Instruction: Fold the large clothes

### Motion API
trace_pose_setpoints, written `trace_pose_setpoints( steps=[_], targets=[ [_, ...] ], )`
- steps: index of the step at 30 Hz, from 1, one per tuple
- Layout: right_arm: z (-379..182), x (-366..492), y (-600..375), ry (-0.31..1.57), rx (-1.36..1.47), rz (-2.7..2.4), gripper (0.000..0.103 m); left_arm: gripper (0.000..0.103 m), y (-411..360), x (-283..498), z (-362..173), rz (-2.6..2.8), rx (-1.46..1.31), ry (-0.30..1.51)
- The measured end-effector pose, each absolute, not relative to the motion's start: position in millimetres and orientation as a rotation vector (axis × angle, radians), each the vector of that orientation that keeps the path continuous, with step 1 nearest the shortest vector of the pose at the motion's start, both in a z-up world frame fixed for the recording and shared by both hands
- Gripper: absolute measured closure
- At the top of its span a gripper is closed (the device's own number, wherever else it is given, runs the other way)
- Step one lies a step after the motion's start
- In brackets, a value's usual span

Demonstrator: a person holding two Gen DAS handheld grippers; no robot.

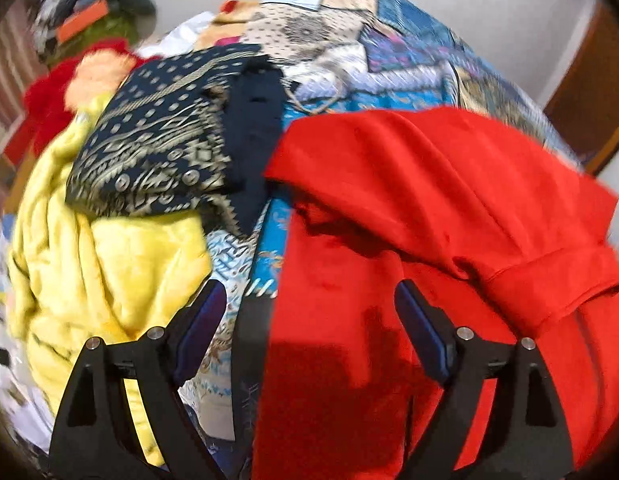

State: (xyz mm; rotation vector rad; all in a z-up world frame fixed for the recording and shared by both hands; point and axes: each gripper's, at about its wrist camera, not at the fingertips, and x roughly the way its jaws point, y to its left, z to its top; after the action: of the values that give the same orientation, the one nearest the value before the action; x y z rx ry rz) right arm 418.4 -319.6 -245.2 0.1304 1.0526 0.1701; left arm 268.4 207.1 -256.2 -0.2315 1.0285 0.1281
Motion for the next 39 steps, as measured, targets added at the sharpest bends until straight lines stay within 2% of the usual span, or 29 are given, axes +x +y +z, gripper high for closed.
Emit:
trace_pose_setpoints(
  steps=[5,11,17,25,27,28,30,31,32,33,34,35,39],
  targets=[
    [-240,418,-315,1.050,0.237,0.266,0.000,0.017,243,272,-271,0.028,-0.534,1.019],
    [-266,437,-311,1.127,0.380,0.330,0.001,0.017,260,302,-306,-0.117,-0.872,1.005],
    [-289,456,-310,1.177,0.513,0.386,0.009,0.017,263,343,-322,-0.143,-0.879,1.012],
    [-301,485,-282,1.170,0.477,0.445,0.019,0.017,250,389,-332,-0.163,-0.801,1.041],
    [-302,493,-275,1.155,0.459,0.438,0.027,0.017,247,395,-332,-0.136,-0.790,1.044],
    [-302,497,-271,1.152,0.439,0.428,0.033,0.019,246,397,-331,-0.122,-0.780,1.044],
    [-303,504,-265,1.154,0.407,0.403,0.060,0.033,245,399,-330,-0.092,-0.759,1.043],
    [-303,508,-262,1.157,0.395,0.401,0.066,0.047,243,401,-328,-0.073,-0.748,1.045],
    [-302,511,-260,1.158,0.394,0.407,0.078,0.062,244,401,-327,-0.066,-0.747,1.047],
    [-299,514,-260,1.154,0.386,0.415,0.083,0.068,243,400,-324,-0.067,-0.750,1.044],
    [-293,519,-258,1.145,0.366,0.419,0.086,0.080,240,398,-318,-0.060,-0.729,1.034],
    [-287,523,-256,1.131,0.353,0.427,0.088,0.084,237,396,-310,-0.053,-0.692,1.025],
    [-249,547,-247,1.051,0.316,0.447,0.090,0.088,224,390,-271,-0.026,-0.514,0.962]
  ],
)
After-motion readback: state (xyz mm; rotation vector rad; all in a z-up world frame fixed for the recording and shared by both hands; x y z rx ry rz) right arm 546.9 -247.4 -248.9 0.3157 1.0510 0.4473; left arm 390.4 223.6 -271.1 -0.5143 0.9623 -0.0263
